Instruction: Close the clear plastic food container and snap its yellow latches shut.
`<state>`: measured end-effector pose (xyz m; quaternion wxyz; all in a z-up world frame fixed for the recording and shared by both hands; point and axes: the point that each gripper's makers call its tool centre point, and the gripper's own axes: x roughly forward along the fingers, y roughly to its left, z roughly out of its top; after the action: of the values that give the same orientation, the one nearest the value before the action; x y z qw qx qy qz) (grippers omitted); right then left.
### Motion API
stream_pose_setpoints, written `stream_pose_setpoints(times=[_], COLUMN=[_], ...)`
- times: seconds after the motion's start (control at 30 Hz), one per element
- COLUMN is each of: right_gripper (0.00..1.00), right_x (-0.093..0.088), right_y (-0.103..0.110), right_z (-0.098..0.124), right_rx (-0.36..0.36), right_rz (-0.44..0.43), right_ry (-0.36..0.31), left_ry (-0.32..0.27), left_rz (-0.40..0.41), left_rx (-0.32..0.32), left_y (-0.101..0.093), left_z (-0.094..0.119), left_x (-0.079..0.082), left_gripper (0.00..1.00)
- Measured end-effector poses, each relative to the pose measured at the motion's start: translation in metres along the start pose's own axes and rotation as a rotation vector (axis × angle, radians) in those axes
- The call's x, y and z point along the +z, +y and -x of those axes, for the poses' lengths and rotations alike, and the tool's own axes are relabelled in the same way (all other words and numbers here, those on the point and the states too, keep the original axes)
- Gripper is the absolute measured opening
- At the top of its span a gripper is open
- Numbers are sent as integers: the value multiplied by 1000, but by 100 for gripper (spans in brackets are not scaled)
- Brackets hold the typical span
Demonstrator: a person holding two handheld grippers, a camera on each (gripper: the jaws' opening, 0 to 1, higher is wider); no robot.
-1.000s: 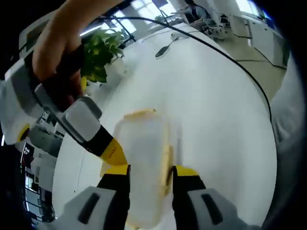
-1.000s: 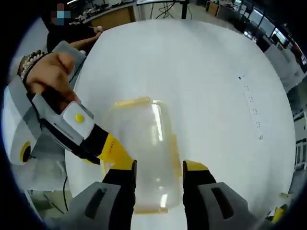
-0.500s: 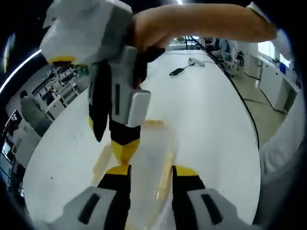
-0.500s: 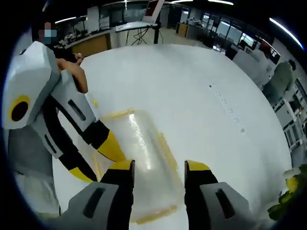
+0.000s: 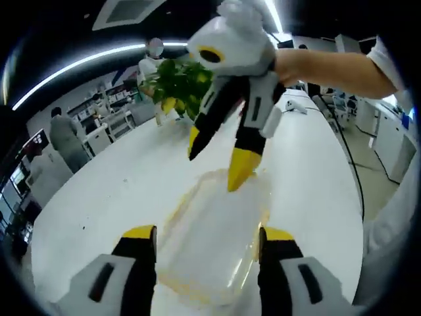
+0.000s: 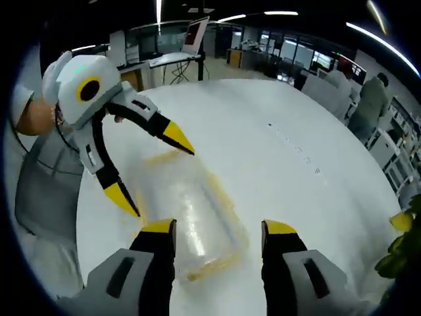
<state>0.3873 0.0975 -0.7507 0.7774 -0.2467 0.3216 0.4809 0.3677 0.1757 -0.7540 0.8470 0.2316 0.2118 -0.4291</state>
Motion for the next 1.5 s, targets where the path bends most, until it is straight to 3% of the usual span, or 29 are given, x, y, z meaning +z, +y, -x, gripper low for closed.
stream_pose_setpoints(times=[0.07, 0.17, 0.3, 0.43, 0.7, 0.9, 1.23, 1.5], right_gripper=[58, 61, 67, 67, 75, 73, 61, 57], right_x=[-6, -15, -28, -37, -46, -50, -50, -40], right_y=[3, 10, 19, 25, 33, 34, 34, 35], right_z=[1, -1, -3, -7, -15, -22, -28, -37], right_rx=[6, 11, 21, 28, 25, 3, -30, -25], right_rz=[-6, -26, -38, -65, -103, -122, -136, -159], right_ry=[-5, -11, -3, 3, -9, -22, -42, -63], left_ry=[-4, -9, -7, 71, 97, 112, 137, 157], left_rz=[82, 88, 109, 69, 95, 101, 93, 100], left_rx=[3, 12, 2, 2, -14, -1, 3, 11], left_y=[-2, 7, 5, 2, -1, 1, -1, 9], left_z=[5, 8, 9, 6, -1, -3, -4, 5], left_x=[-8, -12, -18, -34, -43, -50, -52, -60], left_gripper=[68, 73, 75, 76, 74, 71, 63, 63])
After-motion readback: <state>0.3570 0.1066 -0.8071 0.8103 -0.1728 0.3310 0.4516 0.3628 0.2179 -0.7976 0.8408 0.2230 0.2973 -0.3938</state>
